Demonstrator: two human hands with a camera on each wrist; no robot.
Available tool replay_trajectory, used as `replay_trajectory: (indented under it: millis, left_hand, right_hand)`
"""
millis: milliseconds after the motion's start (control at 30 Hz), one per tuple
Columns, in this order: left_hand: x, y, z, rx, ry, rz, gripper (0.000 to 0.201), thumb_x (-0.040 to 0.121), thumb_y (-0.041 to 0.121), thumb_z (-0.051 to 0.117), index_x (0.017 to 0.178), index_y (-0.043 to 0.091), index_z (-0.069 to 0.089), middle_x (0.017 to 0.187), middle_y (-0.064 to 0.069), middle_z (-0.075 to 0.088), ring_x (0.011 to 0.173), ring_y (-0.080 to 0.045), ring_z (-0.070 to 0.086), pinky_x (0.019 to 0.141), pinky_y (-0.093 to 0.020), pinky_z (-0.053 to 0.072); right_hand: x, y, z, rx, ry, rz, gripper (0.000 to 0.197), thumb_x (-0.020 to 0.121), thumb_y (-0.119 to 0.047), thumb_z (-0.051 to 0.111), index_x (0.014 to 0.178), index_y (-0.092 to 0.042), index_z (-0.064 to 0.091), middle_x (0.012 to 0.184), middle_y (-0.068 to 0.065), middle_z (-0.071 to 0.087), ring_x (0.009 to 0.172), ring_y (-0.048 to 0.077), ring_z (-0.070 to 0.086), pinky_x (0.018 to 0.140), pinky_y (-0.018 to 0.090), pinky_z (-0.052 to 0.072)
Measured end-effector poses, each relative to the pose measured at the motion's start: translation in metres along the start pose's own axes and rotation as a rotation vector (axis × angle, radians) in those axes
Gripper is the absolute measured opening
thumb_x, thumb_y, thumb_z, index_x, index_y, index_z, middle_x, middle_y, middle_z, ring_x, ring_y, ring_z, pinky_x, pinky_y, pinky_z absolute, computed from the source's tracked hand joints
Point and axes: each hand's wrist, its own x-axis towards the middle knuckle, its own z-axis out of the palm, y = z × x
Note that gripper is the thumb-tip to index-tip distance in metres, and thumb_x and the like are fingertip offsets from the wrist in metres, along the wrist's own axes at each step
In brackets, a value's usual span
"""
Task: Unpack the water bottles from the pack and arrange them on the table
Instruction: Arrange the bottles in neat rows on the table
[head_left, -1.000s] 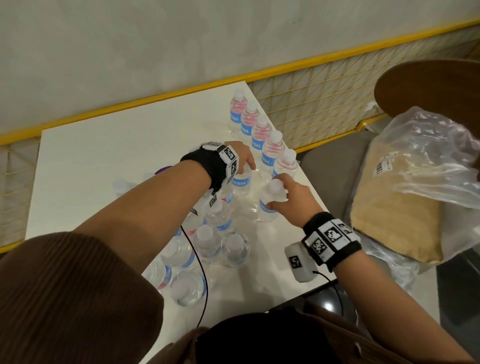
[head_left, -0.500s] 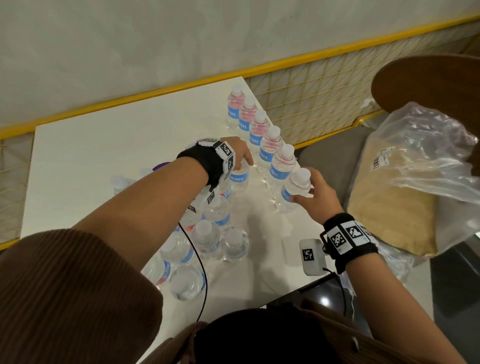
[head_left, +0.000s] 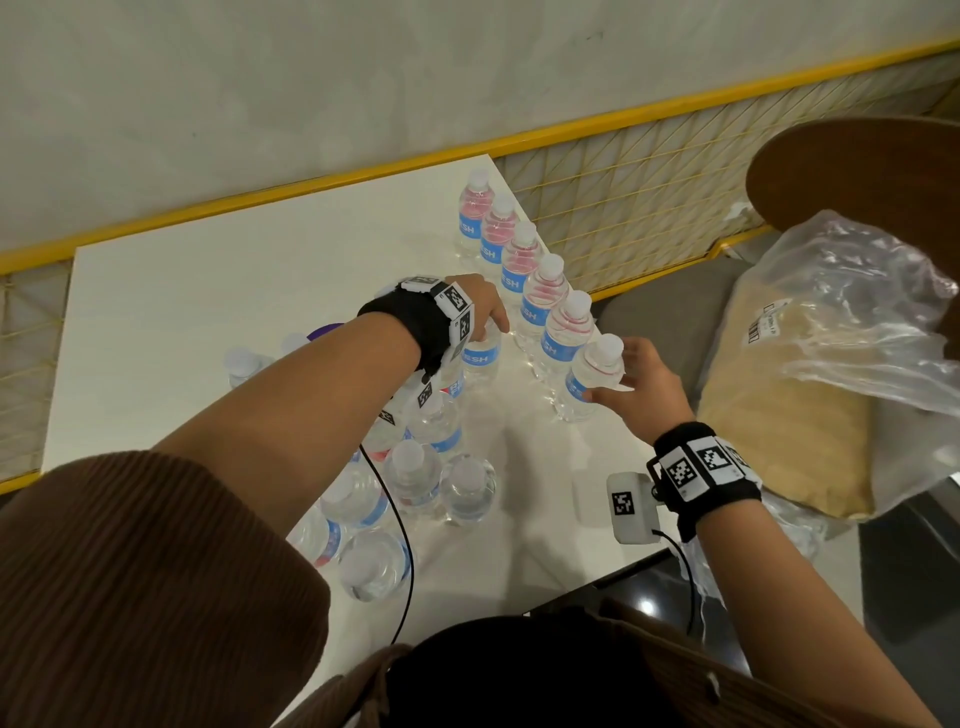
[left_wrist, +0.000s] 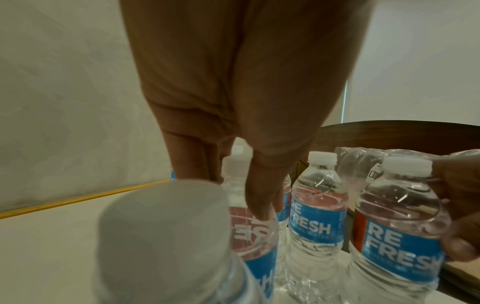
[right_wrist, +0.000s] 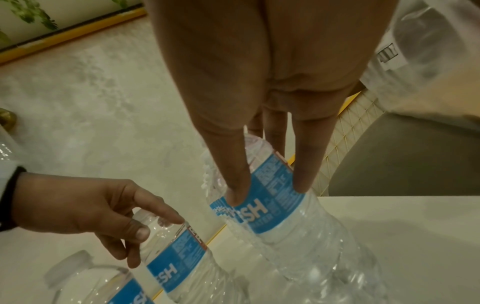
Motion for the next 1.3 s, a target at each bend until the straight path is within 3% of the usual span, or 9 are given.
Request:
replay_trajectory:
  millis: [400,500,600,767,867,967,1067,1167,1300]
  left_hand:
    - [0.005,-0.004,-0.002,0.035,-0.030,0.008,0.045,0.093,0.006,0.051,0.135,0.023,0.052,0.131,-0.009,0.057,0.117,-0.027,0.053,0.091,-0.026,0.041]
    - [0.011,-0.010,-0.008,0.041,-0.045,-0.006,0.044,0.092,0.007,0.054,0.134,0.020,0.053,0.131,-0.007,0.057,0.114,-0.027,0.058,0.085,-0.024,0.043]
    - [0.021,-0.020,-0.012,0.030,-0.011,-0.046,0.043,0.089,0.005,0.058,0.131,0.015,0.057,0.132,-0.006,0.057,0.113,-0.027,0.059,0.078,-0.021,0.040]
    - [0.039,-0.039,-0.020,-0.006,0.033,-0.107,0.045,0.084,0.005,0.064,0.128,0.015,0.058,0.130,-0.006,0.058,0.113,-0.026,0.059,0.077,-0.020,0.041]
    - [0.047,-0.053,-0.024,-0.011,0.066,-0.149,0.047,0.081,0.010,0.069,0.127,0.015,0.058,0.132,-0.006,0.057,0.116,-0.026,0.057,0.088,-0.026,0.044]
    - [0.054,-0.070,-0.025,-0.043,0.121,-0.220,0.048,0.084,0.017,0.068,0.130,0.016,0.054,0.132,-0.004,0.057,0.118,-0.025,0.056,0.090,-0.027,0.044]
    - [0.060,-0.086,-0.021,-0.126,0.182,-0.287,0.046,0.093,0.024,0.055,0.138,0.019,0.046,0.142,-0.004,0.048,0.129,-0.026,0.047,0.101,-0.030,0.039]
    - [0.060,-0.100,-0.014,-0.239,0.194,-0.308,0.057,0.094,0.033,0.052,0.146,0.018,0.034,0.152,-0.005,0.033,0.139,-0.026,0.034,0.113,-0.034,0.027]
    - [0.053,-0.108,-0.009,-0.589,0.165,-0.327,0.061,0.091,0.030,0.058,0.146,0.021,0.032,0.148,-0.006,0.037,0.129,-0.027,0.044,0.100,-0.039,0.044]
  right_hand:
    - [-0.008,0.002,0.003,-0.053,0.062,0.007,0.073,0.069,-0.017,0.083,0.128,-0.014,0.039,0.125,0.006,0.052,0.105,0.020,0.055,0.083,0.026,0.044]
    - [-0.027,-0.005,-0.002,-0.091,0.067,-0.061,0.048,0.071,-0.018,0.081,0.106,-0.020,0.048,0.091,0.001,0.055,0.077,0.016,0.056,0.066,0.020,0.043]
    - [-0.047,-0.021,-0.001,-0.112,-0.151,-0.192,0.027,0.074,-0.017,0.078,0.084,-0.024,0.054,0.069,-0.003,0.053,0.061,0.013,0.049,0.063,0.025,0.045]
    - [-0.060,-0.052,0.022,-0.119,-0.507,-0.289,0.033,0.073,-0.036,0.078,0.099,-0.032,0.058,0.097,-0.013,0.059,0.090,0.004,0.060,0.079,0.028,0.055]
    - [-0.063,-0.069,0.038,-0.246,-0.740,-0.371,0.057,0.069,-0.046,0.079,0.118,-0.039,0.051,0.118,-0.017,0.051,0.108,0.000,0.051,0.089,0.018,0.048]
    - [-0.065,-0.073,0.053,-0.335,-0.873,-0.454,0.069,0.067,-0.038,0.082,0.126,-0.037,0.047,0.128,-0.015,0.047,0.115,0.003,0.046,0.097,0.014,0.039]
    - [-0.063,-0.071,0.059,-0.394,-0.862,-0.472,0.056,0.074,-0.029,0.076,0.123,-0.037,0.050,0.124,-0.010,0.049,0.110,0.011,0.051,0.095,0.031,0.047]
    - [-0.054,-0.068,0.052,-0.377,-0.801,-0.447,0.048,0.076,-0.025,0.071,0.119,-0.035,0.051,0.116,-0.005,0.054,0.102,0.013,0.054,0.086,0.033,0.051]
    - [-0.032,-0.070,0.044,-0.395,-0.693,-0.417,0.043,0.074,-0.026,0.069,0.111,-0.037,0.050,0.107,-0.004,0.057,0.095,0.015,0.056,0.080,0.034,0.052]
